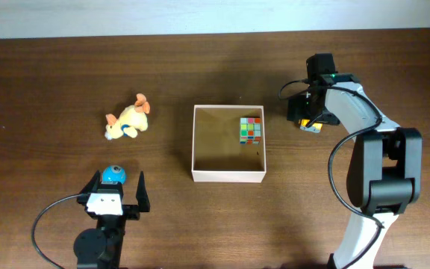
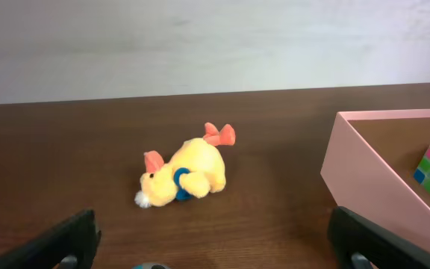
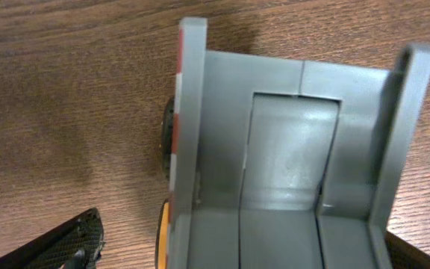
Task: Pack container
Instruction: 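Lower the open right gripper around the grey truck bed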
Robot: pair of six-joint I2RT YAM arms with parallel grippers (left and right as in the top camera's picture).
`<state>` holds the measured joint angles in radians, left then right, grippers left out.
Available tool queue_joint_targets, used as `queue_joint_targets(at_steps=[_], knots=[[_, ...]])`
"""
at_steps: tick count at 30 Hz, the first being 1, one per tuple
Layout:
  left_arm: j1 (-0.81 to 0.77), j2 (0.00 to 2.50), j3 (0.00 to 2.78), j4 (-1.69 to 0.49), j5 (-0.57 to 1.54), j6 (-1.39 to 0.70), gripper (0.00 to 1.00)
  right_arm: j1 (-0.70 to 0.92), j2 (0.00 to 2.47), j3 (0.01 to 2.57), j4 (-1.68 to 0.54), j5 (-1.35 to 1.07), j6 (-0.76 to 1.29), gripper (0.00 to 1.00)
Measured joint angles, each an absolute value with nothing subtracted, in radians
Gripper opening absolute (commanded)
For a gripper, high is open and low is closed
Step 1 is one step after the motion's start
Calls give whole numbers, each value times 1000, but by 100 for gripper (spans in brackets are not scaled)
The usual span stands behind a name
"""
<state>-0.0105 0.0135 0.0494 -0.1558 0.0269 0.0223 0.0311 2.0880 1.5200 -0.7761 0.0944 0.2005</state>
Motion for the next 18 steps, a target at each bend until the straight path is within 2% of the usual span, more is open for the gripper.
queue_joint_targets(at_steps=[12, 18], knots=[[-10, 14, 49, -156, 27, 22, 99, 9, 2088, 1520, -743, 91, 237, 89], [-10, 14, 49, -156, 27, 22, 99, -41, 2088, 1520, -744, 84, 241, 79]])
